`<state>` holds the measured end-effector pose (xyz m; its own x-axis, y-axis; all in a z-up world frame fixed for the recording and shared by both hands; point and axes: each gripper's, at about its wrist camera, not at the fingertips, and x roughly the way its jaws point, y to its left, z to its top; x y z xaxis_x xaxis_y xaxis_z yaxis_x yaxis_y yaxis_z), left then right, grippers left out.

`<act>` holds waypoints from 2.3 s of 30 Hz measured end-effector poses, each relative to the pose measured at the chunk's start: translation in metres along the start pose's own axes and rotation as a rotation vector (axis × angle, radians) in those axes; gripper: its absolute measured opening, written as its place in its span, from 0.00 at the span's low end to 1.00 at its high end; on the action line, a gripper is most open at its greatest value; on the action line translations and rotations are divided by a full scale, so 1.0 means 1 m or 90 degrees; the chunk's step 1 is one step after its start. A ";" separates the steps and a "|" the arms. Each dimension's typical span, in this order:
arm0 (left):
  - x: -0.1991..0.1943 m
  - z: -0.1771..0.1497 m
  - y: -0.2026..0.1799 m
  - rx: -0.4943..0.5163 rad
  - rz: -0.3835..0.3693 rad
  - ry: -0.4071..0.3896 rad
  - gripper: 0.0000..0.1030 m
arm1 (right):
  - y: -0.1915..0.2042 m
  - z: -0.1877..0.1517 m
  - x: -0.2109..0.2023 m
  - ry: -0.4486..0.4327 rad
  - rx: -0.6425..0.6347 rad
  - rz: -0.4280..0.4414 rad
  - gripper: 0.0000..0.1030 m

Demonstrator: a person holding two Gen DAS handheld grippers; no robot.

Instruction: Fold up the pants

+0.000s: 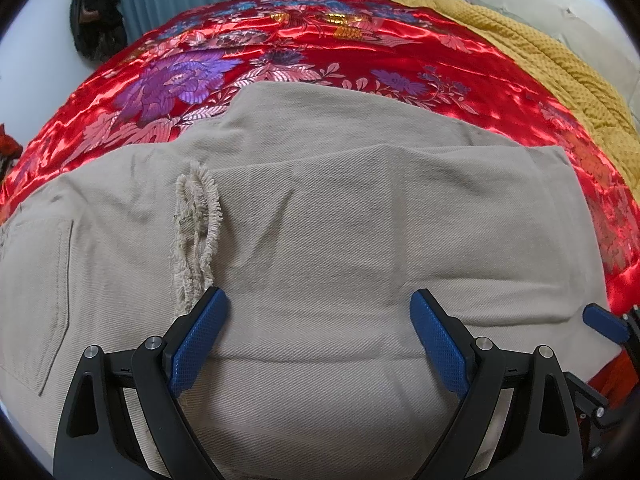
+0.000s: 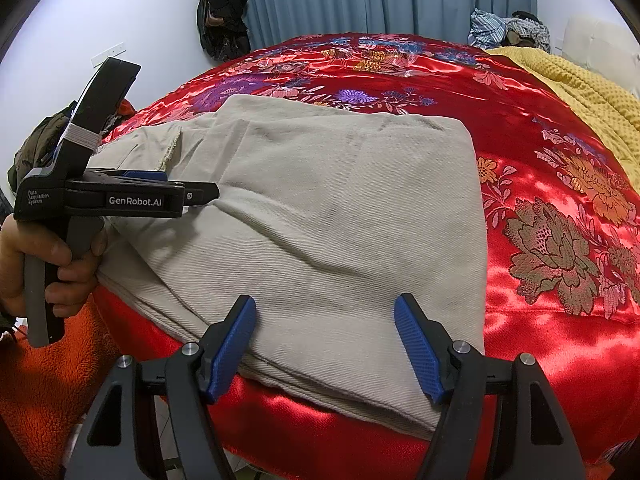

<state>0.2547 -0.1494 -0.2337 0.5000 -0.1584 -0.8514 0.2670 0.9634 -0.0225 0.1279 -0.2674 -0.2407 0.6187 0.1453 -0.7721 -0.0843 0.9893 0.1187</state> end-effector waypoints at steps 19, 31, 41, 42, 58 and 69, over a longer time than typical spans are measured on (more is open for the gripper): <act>-0.087 -0.012 0.059 -0.088 -0.059 -0.014 0.91 | -0.001 0.004 -0.007 -0.013 0.001 0.001 0.72; -0.148 -0.074 0.315 -0.597 -0.097 -0.106 0.87 | -0.048 0.010 -0.031 -0.069 0.152 0.027 0.72; -0.097 -0.122 0.329 -0.689 -0.106 -0.059 0.66 | -0.029 0.008 -0.018 -0.042 0.104 0.027 0.72; -0.095 -0.121 0.328 -0.688 -0.103 -0.057 0.66 | -0.028 0.007 -0.018 -0.042 0.102 0.026 0.72; -0.101 -0.112 0.329 -0.669 -0.044 -0.084 0.15 | -0.025 0.004 -0.014 -0.029 0.090 0.018 0.72; -0.230 0.010 0.168 -0.252 0.031 -0.220 0.14 | -0.024 0.006 -0.012 -0.023 0.081 0.013 0.75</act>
<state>0.1924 0.0470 -0.0366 0.7646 -0.1091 -0.6352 -0.0616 0.9687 -0.2405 0.1272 -0.2929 -0.2302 0.6458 0.1633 -0.7458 0.0012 0.9766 0.2149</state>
